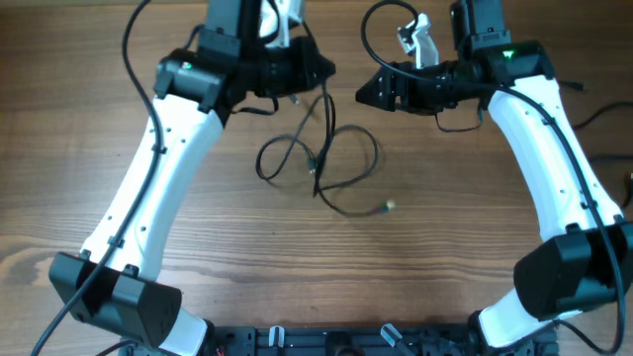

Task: Untangle cables

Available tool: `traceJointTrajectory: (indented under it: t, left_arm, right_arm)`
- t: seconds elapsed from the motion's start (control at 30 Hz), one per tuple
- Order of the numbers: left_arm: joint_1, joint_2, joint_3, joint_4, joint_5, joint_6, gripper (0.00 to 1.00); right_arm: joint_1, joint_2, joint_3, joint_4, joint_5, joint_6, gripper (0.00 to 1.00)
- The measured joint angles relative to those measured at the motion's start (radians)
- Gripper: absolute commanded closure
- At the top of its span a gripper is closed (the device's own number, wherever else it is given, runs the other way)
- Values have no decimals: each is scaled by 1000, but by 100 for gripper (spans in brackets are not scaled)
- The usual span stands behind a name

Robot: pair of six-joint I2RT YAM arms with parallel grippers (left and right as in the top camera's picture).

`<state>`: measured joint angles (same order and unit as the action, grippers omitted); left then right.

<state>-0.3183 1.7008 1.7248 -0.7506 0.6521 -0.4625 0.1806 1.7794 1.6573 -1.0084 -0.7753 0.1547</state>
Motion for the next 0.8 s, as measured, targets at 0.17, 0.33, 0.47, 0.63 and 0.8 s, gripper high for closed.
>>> traceJointTrajectory:
  t: [0.17,0.33,0.47,0.63,0.8]
  left_arm:
    - [70,-43,0,-16,241,126,96]
    - [115,-67,3,-262,221,294,96]
    - [234,-67,3,-458,44,351,96]
    - [257,-67,2,-570,-179,367,96]
    - [257,-67,2,-550,-294,272,96]
  right_arm:
    - [5,39,0,0,-36,-3,21]
    - [45,70,0,3,-24,22,21]
    - [54,93,0,24,-16,52,21]
    - [148,128,0,76,-11,180,11]
    - [208,142,0,56,-39,334,3]
